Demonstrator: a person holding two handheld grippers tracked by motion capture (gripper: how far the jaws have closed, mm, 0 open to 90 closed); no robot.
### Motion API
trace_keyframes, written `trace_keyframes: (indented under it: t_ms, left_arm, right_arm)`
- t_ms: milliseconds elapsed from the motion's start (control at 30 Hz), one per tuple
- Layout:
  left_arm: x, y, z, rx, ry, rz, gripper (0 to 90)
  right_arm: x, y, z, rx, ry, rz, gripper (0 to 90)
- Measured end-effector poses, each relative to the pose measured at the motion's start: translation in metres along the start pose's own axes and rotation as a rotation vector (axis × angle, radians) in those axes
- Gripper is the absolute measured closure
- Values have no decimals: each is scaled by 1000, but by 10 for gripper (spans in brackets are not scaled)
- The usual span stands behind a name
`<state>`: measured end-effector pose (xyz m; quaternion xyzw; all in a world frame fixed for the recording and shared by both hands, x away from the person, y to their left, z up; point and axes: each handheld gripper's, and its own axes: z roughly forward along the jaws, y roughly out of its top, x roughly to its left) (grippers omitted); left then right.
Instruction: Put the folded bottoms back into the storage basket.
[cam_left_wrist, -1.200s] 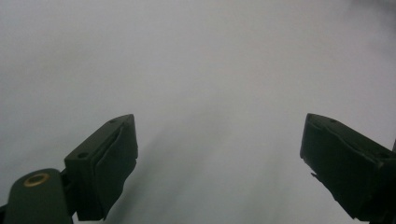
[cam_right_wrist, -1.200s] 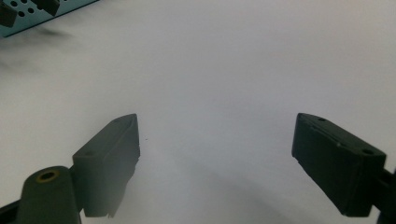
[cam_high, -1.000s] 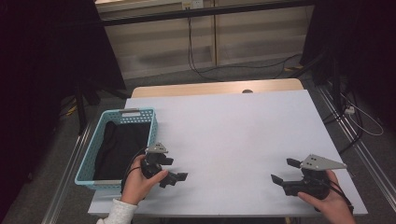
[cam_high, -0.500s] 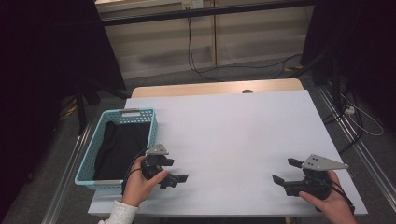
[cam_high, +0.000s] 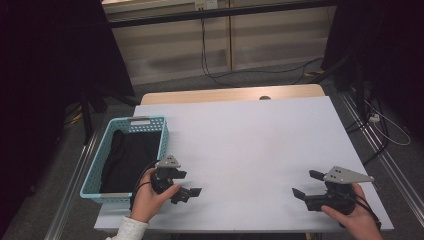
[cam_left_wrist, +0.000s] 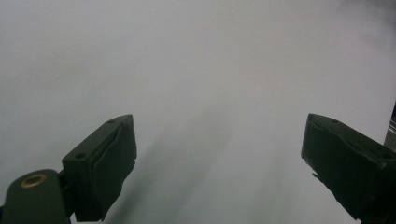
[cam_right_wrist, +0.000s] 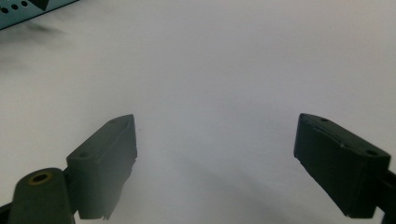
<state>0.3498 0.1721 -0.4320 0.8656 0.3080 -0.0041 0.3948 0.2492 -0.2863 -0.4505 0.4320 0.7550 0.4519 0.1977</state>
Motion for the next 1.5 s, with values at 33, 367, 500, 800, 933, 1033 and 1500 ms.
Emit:
trace_keyframes:
  t_ms: [33,367,500,800,933,1033,1500]
  left_arm:
    - [0,0,0,1,1,-1,104]
    - [0,0,-2,-3,0,11,103]
    - [0,-1,-3,-1,1,13,104]
    - [-1,-3,-3,2,-4,11,103]
    - [-1,-3,-3,5,-9,19,103]
    - [-1,-4,-3,7,-11,19,103]
    - [-2,-3,0,9,-13,29,103]
  right_arm:
    - [0,0,0,-1,1,1,125]
    - [-1,-2,-2,3,-1,5,124]
    - [0,-2,-2,10,3,4,123]
    - [-1,-5,-4,21,-2,-4,122]
    - [-1,-5,-5,14,4,-1,121]
    - [-2,-5,-5,12,5,-1,121]
    - [-2,-7,-2,26,5,-7,121]
